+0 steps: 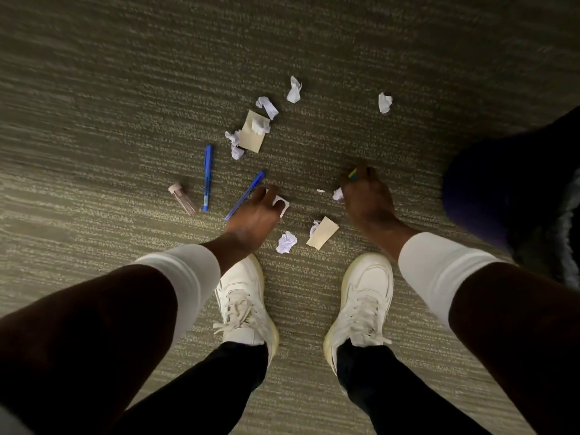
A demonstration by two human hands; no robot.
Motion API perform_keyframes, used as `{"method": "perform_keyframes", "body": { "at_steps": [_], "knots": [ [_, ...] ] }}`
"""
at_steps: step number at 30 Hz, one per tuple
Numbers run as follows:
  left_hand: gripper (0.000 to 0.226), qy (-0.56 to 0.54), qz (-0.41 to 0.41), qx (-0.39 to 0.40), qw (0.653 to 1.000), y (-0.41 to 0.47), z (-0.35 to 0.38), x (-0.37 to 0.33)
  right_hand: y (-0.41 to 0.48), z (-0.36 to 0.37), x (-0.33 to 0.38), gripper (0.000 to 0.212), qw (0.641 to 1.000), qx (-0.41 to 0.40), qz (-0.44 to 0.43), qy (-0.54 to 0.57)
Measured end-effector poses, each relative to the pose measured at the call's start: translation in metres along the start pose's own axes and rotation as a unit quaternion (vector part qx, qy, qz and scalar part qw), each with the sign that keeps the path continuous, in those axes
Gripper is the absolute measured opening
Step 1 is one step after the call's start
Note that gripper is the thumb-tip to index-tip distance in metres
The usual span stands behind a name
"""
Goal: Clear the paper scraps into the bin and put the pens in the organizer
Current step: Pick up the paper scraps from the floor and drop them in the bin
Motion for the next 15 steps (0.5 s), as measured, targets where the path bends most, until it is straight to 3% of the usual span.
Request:
{"method": "perform_keyframes", "body": {
  "at_steps": [3,9,15],
  "knots": [
    [0.037,-0.019,-0.004,-0.014,1.000,-0.002,0.004,0.000,0.003,0.002,-0.003,0.023,1.000,-0.004,-0.015,0.001],
    [0.074,-0.066,-0.010,-0.038,0.997,0.002,0.009,-0.003,0.002,0.003,-0.011,0.027,0.997,-0.010,-0.004,0.078],
    [0.065,-0.084,-0.002,-0.096,0.992,0.001,0.006,-0.002,-0.007,-0.004,0.000,0.019,0.975,-0.034,0.031,0.217]
  ]
}}
Point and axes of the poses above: each hand's wrist, its own y-axis towards the middle knuckle, its own z-axis out of the palm, x = y × z, the point moved 2 cm from there along y, towards the middle knuckle, and after that the axes turned 9 degrees about -x, right-handed, at the moved point
